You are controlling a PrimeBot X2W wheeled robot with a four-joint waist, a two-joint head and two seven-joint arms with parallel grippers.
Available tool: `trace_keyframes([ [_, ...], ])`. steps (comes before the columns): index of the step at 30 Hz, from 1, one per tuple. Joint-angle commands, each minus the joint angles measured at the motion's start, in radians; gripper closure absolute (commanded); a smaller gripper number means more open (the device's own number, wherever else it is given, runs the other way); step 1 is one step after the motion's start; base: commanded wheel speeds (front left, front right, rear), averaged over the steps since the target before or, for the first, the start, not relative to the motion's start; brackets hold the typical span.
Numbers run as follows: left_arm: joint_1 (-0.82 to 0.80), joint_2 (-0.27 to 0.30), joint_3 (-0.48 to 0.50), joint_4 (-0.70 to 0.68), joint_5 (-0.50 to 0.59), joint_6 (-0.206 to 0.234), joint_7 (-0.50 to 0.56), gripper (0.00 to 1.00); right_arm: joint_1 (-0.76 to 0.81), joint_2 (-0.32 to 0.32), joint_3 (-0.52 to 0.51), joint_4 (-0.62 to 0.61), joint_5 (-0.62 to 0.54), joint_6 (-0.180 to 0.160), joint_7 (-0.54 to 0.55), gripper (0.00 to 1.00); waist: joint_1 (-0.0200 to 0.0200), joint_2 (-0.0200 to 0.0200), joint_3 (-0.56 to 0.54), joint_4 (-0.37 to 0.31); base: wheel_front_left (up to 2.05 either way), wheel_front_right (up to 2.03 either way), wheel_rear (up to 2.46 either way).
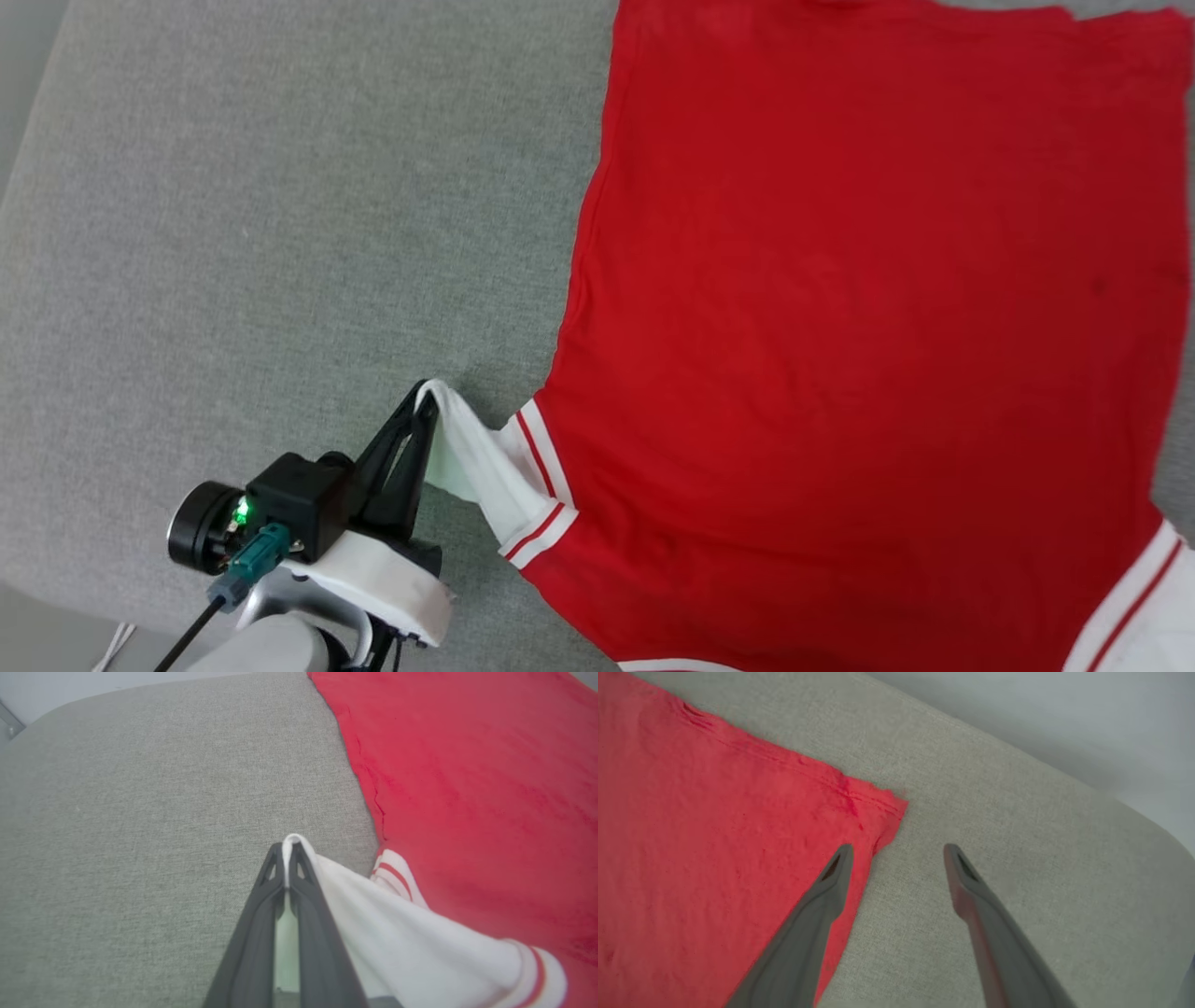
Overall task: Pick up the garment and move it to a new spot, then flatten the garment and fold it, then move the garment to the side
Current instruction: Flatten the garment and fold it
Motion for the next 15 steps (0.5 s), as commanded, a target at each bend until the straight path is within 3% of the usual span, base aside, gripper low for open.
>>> trace_keyframes([
  [1, -0.023, -0.023, 0.015, -0.026, 0.032, 0.011, -0.002, 1.0, -0.046, 0.006, 0.011, 0.049, -0.021, -0.001, 0.127, 0.0, -0.0003, -0.0001, 0.081, 0.048, 0.0, 0.0, 0.0],
  [7, -0.041, -0.051, 0.033, -0.049, 0.073, 0.008, -0.002, 1.0, -0.047, 0.043, -0.022, 0.099, -0.055, -0.001, 0.206, 0.0, -0.0003, -0.0001, 0.149, 0.078, 0.0, 0.0, 0.0],
  [12, -0.043, -0.072, 0.052, -0.054, 0.103, 0.001, -0.002, 1.0, 0.078, 0.094, -0.016, 0.11, -0.074, 0.0, 0.221, 0.0, -0.0003, -0.0001, 0.172, 0.085, 0.0, 0.0, 0.0],
  [14, -0.042, -0.08, 0.058, -0.055, 0.109, 0.0, -0.002, 1.0, 0.093, 0.078, -0.015, 0.101, -0.085, 0.0, 0.231, 0.0, -0.0003, -0.0001, 0.171, 0.085, 0.0, 0.0, 0.0],
  [15, -0.037, -0.087, 0.062, -0.055, 0.107, -0.002, -0.002, 1.0, 0.096, 0.07, -0.018, 0.096, -0.086, 0.0, 0.234, 0.3, -0.0003, -0.0001, 0.169, 0.085, 0.0, 0.0, 0.0],
])
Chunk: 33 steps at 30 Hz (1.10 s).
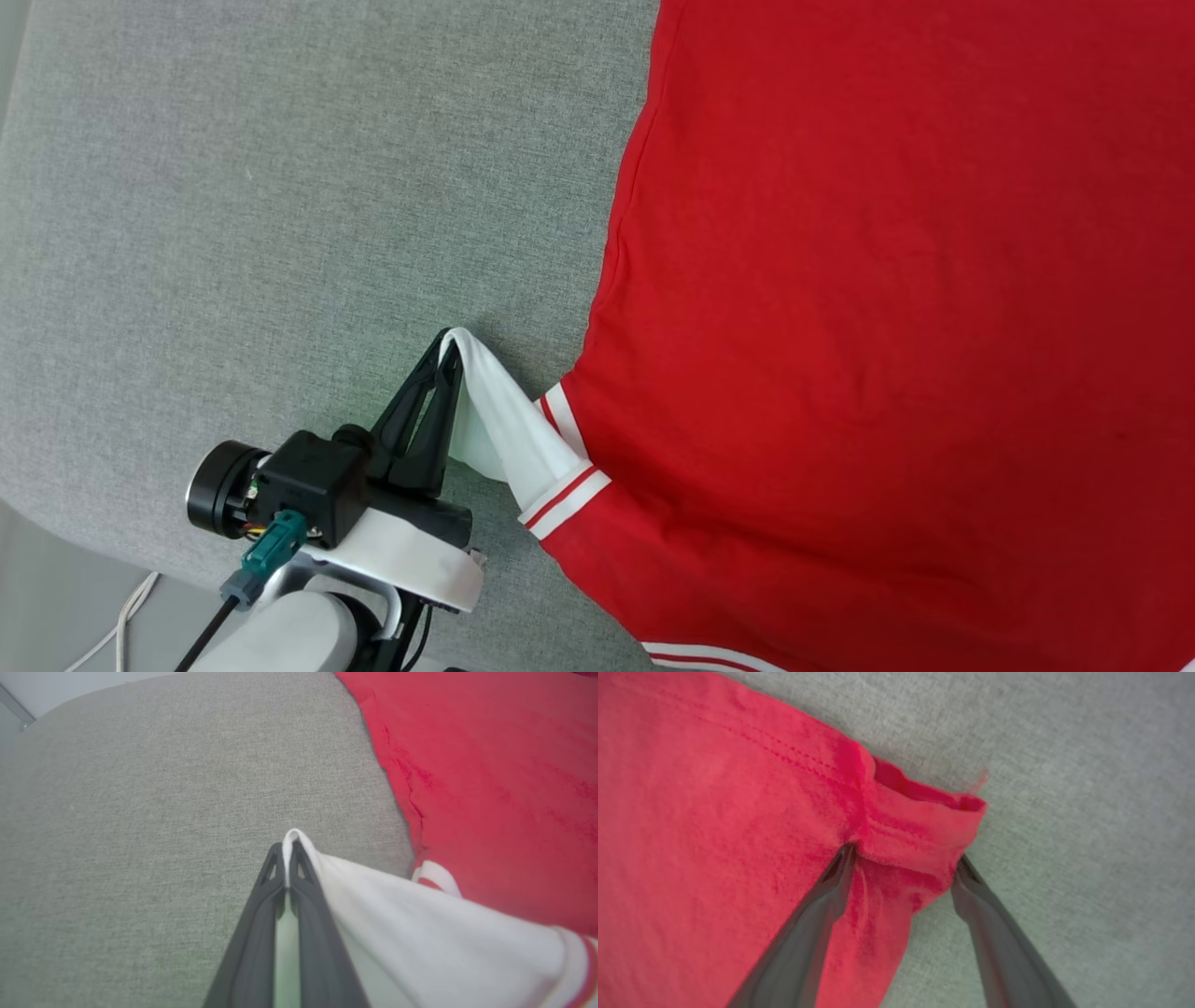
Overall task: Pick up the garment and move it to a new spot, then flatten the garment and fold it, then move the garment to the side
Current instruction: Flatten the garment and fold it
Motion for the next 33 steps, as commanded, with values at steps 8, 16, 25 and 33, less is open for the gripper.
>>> trace_keyframes([
  [8, 0.04, -0.018, 0.047, 0.025, 0.012, -0.015, -0.002, 1.0, 0.045, 0.041, -0.06, -0.004, -0.004, 0.0, -0.072, 1.0, 0.0002, 0.0, -0.06, -0.027, 0.0, 0.0, 0.0],
  [16, 0.106, 0.006, 0.07, 0.033, 0.001, -0.002, -0.002, 1.0, 0.128, -0.027, -0.006, -0.093, 0.059, 0.0, -0.131, 1.0, 0.0002, 0.0, -0.2, -0.082, 0.0, 0.0, 0.0],
  [25, 0.211, 0.057, 0.086, 0.036, -0.043, 0.019, 0.008, 1.0, 0.385, -0.23, 0.104, -0.33, 0.21, 0.0, -0.231, 1.0, 0.0002, 0.0, -0.355, -0.166, 0.0, 0.0, 0.0],
  [33, 0.262, 0.087, 0.095, 0.037, -0.065, 0.023, 0.01, 1.0, 0.668, -0.395, 0.119, -0.485, 0.315, 0.0, -0.324, 1.0, 0.0002, 0.0, -0.418, -0.222, 0.0, 0.0, 0.0],
])
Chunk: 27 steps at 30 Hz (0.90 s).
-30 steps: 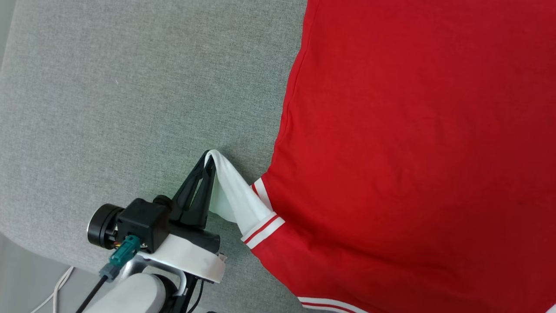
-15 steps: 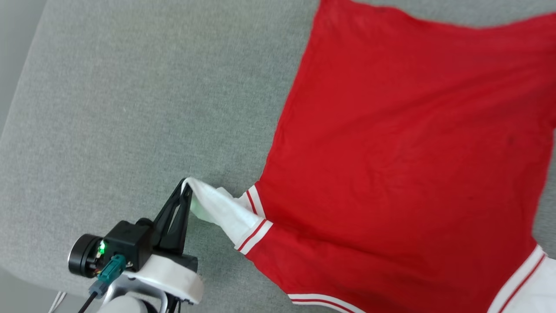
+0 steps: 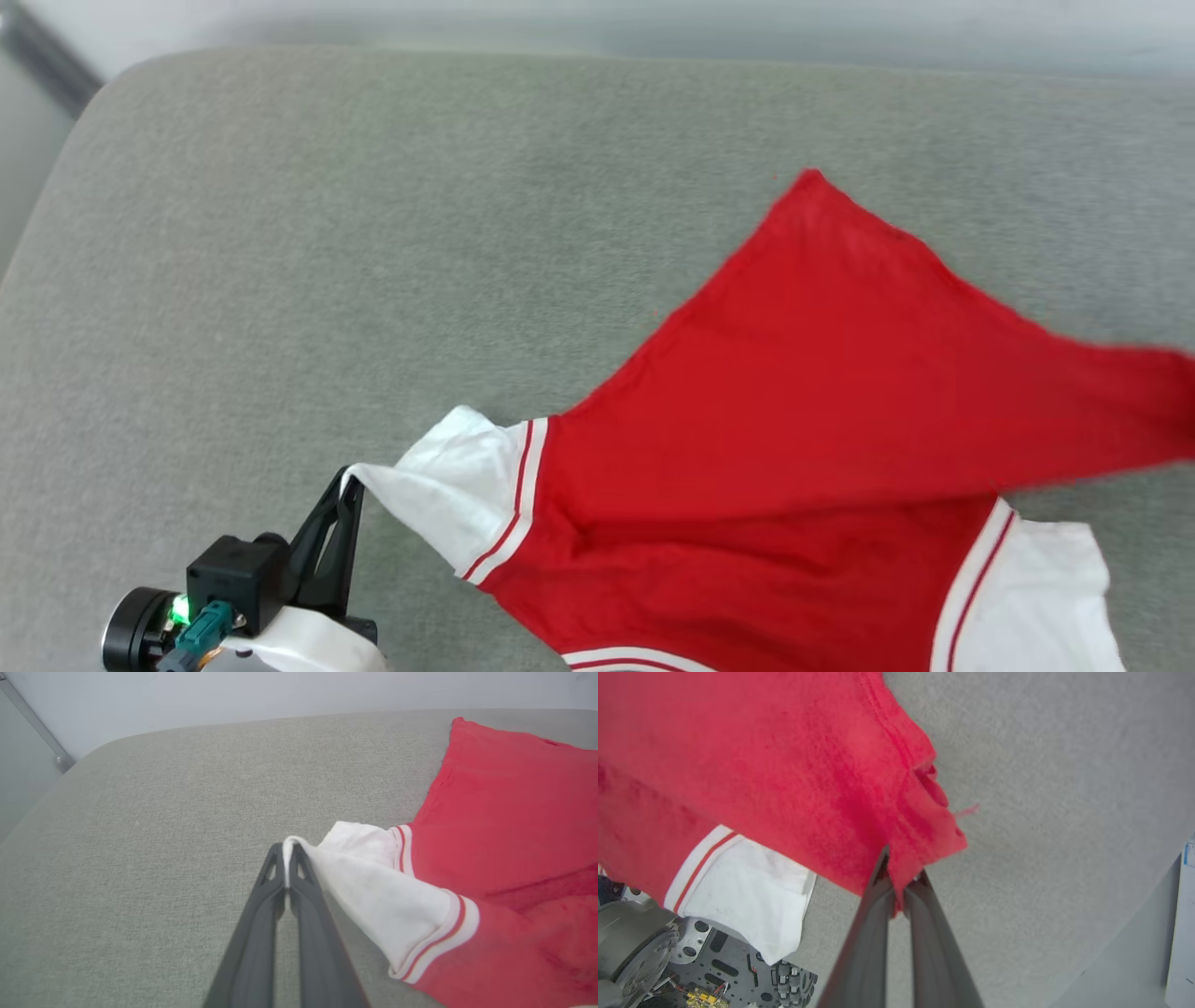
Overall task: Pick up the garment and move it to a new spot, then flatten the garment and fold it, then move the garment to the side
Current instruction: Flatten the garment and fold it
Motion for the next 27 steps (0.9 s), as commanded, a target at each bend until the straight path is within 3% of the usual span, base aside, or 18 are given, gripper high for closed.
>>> trace_keyframes([
  [1, 0.012, 0.005, 0.003, 0.0, -0.006, 0.0, -0.003, 1.0, 0.041, -0.013, 0.0, -0.01, 0.007, -0.001, -0.012, 1.0, 0.0001, 0.0, -0.028, -0.034, 0.0, 0.0, 0.0],
  [10, 0.048, 0.025, 0.007, 0.001, -0.016, 0.007, 0.0, 1.0, 0.428, -0.097, -0.002, -0.065, 0.066, -0.001, -0.124, 1.0, 0.0001, 0.0, -0.059, -0.087, 0.0, 0.0, 0.0],
  [16, 0.035, 0.021, 0.001, 0.001, -0.015, -0.007, -0.001, 1.0, 0.606, -0.013, -0.042, 0.001, 0.06, -0.001, -0.23, 1.0, 0.0001, 0.0, -0.038, -0.086, 0.0, 0.0, 0.0],
  [21, 0.022, 0.009, -0.003, 0.011, -0.012, -0.01, -0.002, 1.0, 0.647, 0.062, -0.112, 0.045, 0.037, -0.001, -0.275, 1.0, 0.0001, 0.0, -0.032, -0.082, 0.0, 0.0, 0.0],
  [22, 0.021, 0.006, -0.005, 0.014, -0.012, -0.011, -0.002, 1.0, 0.643, 0.066, -0.132, 0.051, 0.027, -0.001, -0.274, 0.65, 0.0001, 0.0, -0.034, -0.081, 0.0, 0.0, 0.0],
  [23, 0.021, 0.003, -0.007, 0.016, -0.012, -0.013, -0.002, 1.0, 0.64, 0.066, -0.147, 0.051, 0.023, -0.001, -0.258, 0.0, 0.0001, 0.0, -0.037, -0.081, 0.0, 0.0, 0.0],
  [27, 0.023, -0.001, -0.011, 0.022, -0.014, -0.014, -0.004, 1.0, 0.595, 0.065, -0.238, -0.012, -0.002, -0.001, -0.242, 0.0, 0.0001, 0.0, -0.048, -0.077, 0.0, 0.0, 0.0],
])
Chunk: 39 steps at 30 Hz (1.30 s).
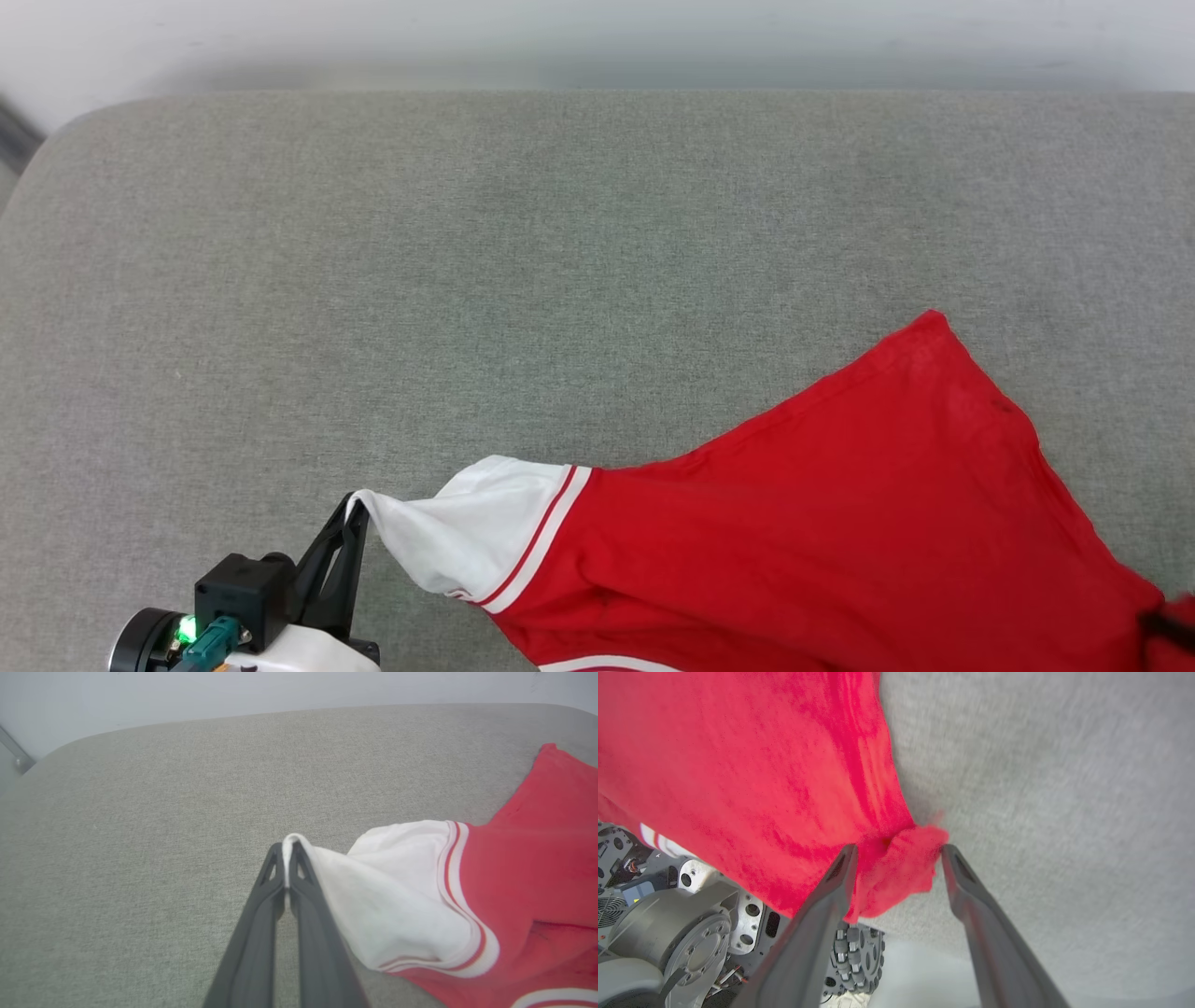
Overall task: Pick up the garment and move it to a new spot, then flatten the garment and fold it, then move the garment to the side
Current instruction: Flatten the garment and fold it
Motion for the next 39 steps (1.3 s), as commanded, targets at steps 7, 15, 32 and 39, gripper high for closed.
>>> trace_keyframes([
  [7, -0.026, -0.002, -0.01, -0.004, 0.016, -0.001, 0.002, 1.0, -0.15, 0.012, -0.165, -0.162, -0.052, -0.001, 0.047, 0.0, 0.0001, -0.0001, 0.009, 0.021, 0.0, 0.0, 0.0],
  [15, -0.072, -0.016, -0.02, -0.003, 0.035, -0.014, 0.005, 1.0, -0.424, 0.049, -0.103, -0.203, -0.125, -0.001, 0.233, 0.0, 0.0001, -0.0001, 0.067, 0.055, 0.0, 0.0, 0.0],
  [32, -0.169, -0.073, -0.035, 0.015, 0.073, -0.037, -0.004, 1.0, -0.838, 0.221, 0.257, 0.116, -0.236, -0.001, 0.429, 0.0, 0.0001, -0.0001, 0.219, 0.133, 0.0, 0.0, 0.0],
  [39, -0.184, -0.087, -0.031, 0.032, 0.081, -0.046, -0.01, 1.0, -0.804, 0.225, 0.448, 0.198, -0.219, 0.0, 0.38, 0.0, 0.0001, -0.0001, 0.246, 0.141, 0.0, 0.0, 0.0],
])
